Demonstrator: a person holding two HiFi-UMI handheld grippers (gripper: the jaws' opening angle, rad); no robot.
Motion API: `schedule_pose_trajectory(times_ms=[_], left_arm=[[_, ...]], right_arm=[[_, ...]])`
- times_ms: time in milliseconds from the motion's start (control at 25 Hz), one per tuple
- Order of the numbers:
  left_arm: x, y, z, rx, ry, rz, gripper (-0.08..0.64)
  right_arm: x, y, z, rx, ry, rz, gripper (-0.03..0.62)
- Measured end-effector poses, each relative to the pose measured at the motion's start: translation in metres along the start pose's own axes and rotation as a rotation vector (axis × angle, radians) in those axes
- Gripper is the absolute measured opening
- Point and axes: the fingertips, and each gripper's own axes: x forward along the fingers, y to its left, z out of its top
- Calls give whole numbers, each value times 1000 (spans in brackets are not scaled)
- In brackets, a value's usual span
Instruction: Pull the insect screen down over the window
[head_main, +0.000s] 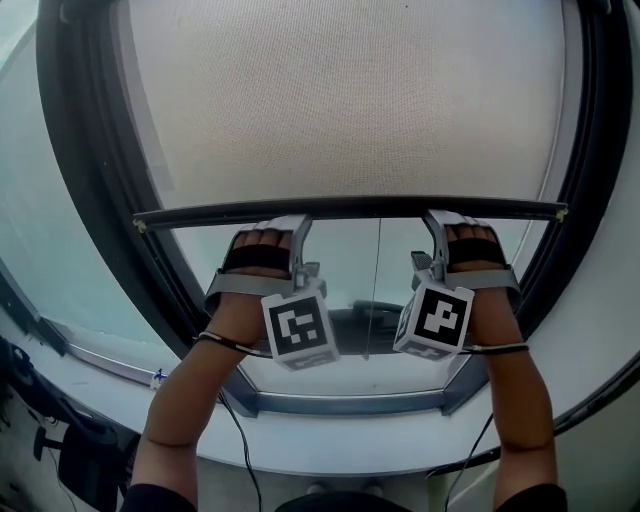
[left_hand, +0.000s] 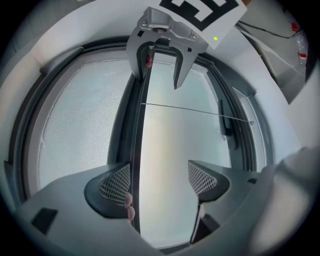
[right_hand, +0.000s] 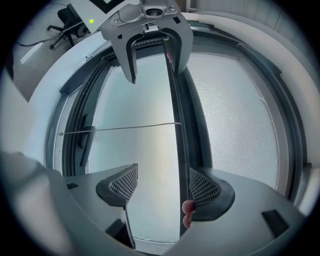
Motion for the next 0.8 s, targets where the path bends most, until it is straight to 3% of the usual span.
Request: schedule_pose_trajectory(times_ms=[200, 440, 640, 800], left_arm=[[-3, 0, 2, -18, 0, -32, 351], [-1, -2, 0, 7, 17, 0, 351], [0, -8, 0, -27, -12, -66, 351], [2, -41, 0, -36, -11, -104, 351]], right_arm=[[0, -3, -4, -1, -12, -14, 305], [1, 0, -3, -17, 7, -14, 305], [2, 9, -3, -51, 16, 31, 305], [1, 38, -1, -20, -7, 58, 305]])
